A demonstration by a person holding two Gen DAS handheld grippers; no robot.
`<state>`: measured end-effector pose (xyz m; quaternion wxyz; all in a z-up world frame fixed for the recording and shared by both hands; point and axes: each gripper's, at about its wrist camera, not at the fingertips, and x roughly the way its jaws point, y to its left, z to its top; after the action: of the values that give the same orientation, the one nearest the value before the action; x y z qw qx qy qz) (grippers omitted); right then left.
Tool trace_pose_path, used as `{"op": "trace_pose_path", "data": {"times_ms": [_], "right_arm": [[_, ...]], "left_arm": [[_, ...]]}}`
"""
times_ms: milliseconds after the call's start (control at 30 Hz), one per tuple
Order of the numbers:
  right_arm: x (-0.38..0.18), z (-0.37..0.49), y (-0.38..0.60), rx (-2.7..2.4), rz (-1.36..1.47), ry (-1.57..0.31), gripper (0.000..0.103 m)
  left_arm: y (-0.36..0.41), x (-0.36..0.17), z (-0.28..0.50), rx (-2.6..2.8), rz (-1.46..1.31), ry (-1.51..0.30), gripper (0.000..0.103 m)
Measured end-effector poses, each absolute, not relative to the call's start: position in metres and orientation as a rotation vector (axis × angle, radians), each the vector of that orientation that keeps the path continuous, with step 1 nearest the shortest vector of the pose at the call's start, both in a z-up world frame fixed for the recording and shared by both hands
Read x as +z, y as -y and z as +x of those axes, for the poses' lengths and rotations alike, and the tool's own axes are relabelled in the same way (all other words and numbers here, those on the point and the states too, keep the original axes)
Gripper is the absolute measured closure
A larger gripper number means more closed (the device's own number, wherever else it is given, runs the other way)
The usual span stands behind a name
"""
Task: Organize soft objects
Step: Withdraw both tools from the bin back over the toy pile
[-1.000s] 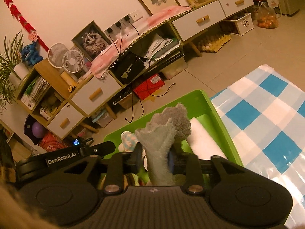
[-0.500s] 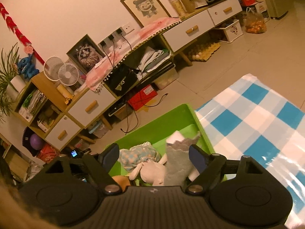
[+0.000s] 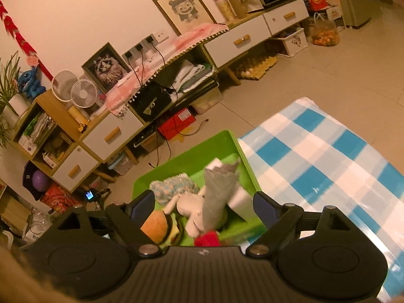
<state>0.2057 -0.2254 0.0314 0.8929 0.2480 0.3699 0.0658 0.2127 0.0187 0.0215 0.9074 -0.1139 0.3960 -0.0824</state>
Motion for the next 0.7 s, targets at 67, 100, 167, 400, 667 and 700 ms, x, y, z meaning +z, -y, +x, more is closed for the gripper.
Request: {"op": "trace_pose_path", "data": {"times_ms": [67, 100, 167, 400, 667, 700], "right_arm": [[0.032, 0.197, 0.227, 0.127, 0.505, -0.778, 0.050], [0.032, 0.193, 0.229, 0.125, 0.500, -0.783, 0.050], [0.033, 0.185, 0.229, 0.122, 0.488, -0.792, 0.049], [0.033, 0.159, 0.228, 0.135, 0.450, -0.823, 0.044], [0.032, 0.134, 0.219, 0.162, 0.391, -0.842, 0.043], [0.032, 0.131, 0.217, 0.167, 0.384, -0.843, 0.043]], "left_arm": [[-0.019, 0.023, 0.201, -0.174, -0.247, -0.818, 0.010], [-0.018, 0.024, 0.195, -0.173, -0.246, -0.816, 0.010], [-0.018, 0.027, 0.184, -0.170, -0.242, -0.804, 0.010], [-0.018, 0.035, 0.146, -0.132, -0.221, -0.797, 0.008], [-0.023, 0.035, 0.102, -0.108, -0.239, -0.794, 0.005], [-0.023, 0.033, 0.097, -0.104, -0.235, -0.796, 0.005]]}}
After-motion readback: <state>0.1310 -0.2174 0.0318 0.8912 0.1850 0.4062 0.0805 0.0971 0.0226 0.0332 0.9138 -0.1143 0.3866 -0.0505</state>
